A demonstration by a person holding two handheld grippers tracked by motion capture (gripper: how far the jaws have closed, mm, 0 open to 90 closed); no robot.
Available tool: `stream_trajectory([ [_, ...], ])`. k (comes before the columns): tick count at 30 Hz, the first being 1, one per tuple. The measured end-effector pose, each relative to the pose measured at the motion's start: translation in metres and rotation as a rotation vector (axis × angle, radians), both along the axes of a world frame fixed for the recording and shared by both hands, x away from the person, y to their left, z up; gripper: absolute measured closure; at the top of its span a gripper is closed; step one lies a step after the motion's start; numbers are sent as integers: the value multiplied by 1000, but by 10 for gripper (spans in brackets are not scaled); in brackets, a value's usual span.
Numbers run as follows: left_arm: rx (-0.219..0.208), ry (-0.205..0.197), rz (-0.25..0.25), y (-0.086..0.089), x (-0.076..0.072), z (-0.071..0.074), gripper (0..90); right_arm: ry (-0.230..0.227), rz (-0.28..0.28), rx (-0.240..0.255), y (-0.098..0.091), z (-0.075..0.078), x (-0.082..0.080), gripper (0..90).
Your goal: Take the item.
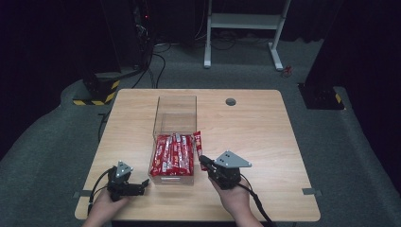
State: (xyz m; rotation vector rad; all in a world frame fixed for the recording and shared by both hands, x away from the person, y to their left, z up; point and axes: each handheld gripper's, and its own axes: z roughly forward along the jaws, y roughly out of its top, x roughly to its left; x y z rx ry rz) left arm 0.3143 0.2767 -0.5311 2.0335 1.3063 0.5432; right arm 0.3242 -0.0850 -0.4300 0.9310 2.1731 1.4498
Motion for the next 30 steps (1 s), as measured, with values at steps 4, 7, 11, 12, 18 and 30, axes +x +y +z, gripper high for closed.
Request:
stream_trajectory([
  [4,0,0,0,0,0,0,7,0,-7,4,-3,1,1,900],
  [7,0,0,0,0,0,0,7,1,-14,8,-6,2,2,900],
  [11,0,1,-1,0,0,0,7,-5,-19,8,-9,2,3,900],
  [12,0,1,-1,0,0,0,7,-5,-19,8,-9,2,3,900],
  [18,0,0,0,0,0,0,7,-5,-35,13,-14,2,6,900],
  [30,0,1,-1,0,0,0,7,-9,-73,29,-30,4,14,900],
])
